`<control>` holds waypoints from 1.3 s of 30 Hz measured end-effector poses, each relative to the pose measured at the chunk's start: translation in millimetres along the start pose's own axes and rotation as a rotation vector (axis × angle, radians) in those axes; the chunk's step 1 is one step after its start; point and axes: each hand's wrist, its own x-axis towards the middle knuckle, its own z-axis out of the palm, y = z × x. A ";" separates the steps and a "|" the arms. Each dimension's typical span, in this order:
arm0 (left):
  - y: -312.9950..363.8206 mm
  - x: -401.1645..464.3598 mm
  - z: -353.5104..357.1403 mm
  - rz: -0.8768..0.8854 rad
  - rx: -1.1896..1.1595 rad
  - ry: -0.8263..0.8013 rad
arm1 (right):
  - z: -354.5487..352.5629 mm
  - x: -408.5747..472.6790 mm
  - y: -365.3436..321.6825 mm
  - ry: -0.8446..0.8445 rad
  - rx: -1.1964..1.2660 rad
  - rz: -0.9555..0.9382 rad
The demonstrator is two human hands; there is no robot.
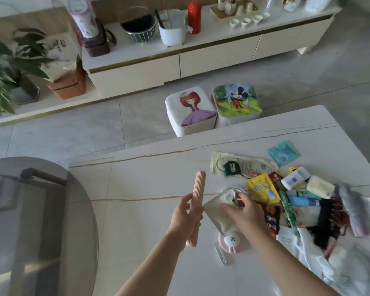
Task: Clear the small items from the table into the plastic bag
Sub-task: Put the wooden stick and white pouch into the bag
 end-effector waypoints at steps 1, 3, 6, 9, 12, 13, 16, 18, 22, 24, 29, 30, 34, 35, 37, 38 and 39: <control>9.3 -15.0 5.8 0.016 0.008 -0.019 | -16.8 -12.6 -4.7 0.019 0.017 -0.008; 30.7 -48.3 19.3 0.052 0.007 -0.057 | -53.9 -39.4 -11.4 0.064 0.066 -0.034; 62.2 -105.2 40.9 0.099 0.027 -0.087 | -107.9 -87.4 -15.5 0.119 0.093 0.005; 88.8 -158.1 66.2 0.137 0.072 -0.104 | -155.1 -131.6 -8.7 0.183 0.120 0.017; 107.8 -203.6 93.9 0.180 0.159 -0.127 | -197.1 -172.9 0.2 0.243 0.168 0.007; 112.8 -217.9 104.3 0.209 0.201 -0.152 | -211.0 -186.8 2.6 0.260 0.187 0.005; 126.1 -259.5 139.1 0.288 0.290 -0.221 | -253.2 -225.1 12.6 0.329 0.221 -0.020; 133.5 -284.7 164.9 0.317 0.328 -0.239 | -280.6 -246.7 26.8 0.382 0.232 -0.024; 142.8 -335.0 231.2 0.385 0.491 -0.349 | -335.1 -279.2 78.3 0.461 0.338 0.020; 142.4 -358.0 268.2 0.431 0.575 -0.391 | -362.0 -291.8 107.1 0.494 0.431 0.060; 119.9 -404.7 367.8 0.458 0.645 -0.657 | -429.2 -337.1 182.1 0.652 0.577 0.165; 114.5 -415.0 387.4 0.481 0.644 -0.685 | -441.4 -346.8 197.4 0.679 0.588 0.190; 83.4 -457.4 463.3 0.514 0.732 -0.787 | -476.2 -384.7 265.0 0.804 0.616 0.324; 74.9 -467.1 478.5 0.513 0.759 -0.802 | -481.2 -394.3 282.5 0.845 0.613 0.361; 56.7 -485.2 504.2 0.537 0.795 -0.880 | -486.8 -413.8 316.9 0.905 0.635 0.435; 46.1 -491.1 516.6 0.554 0.805 -0.930 | -488.3 -424.3 331.5 0.937 0.669 0.461; 36.8 -498.4 527.4 0.561 0.826 -0.969 | -488.5 -434.8 345.3 0.969 0.697 0.495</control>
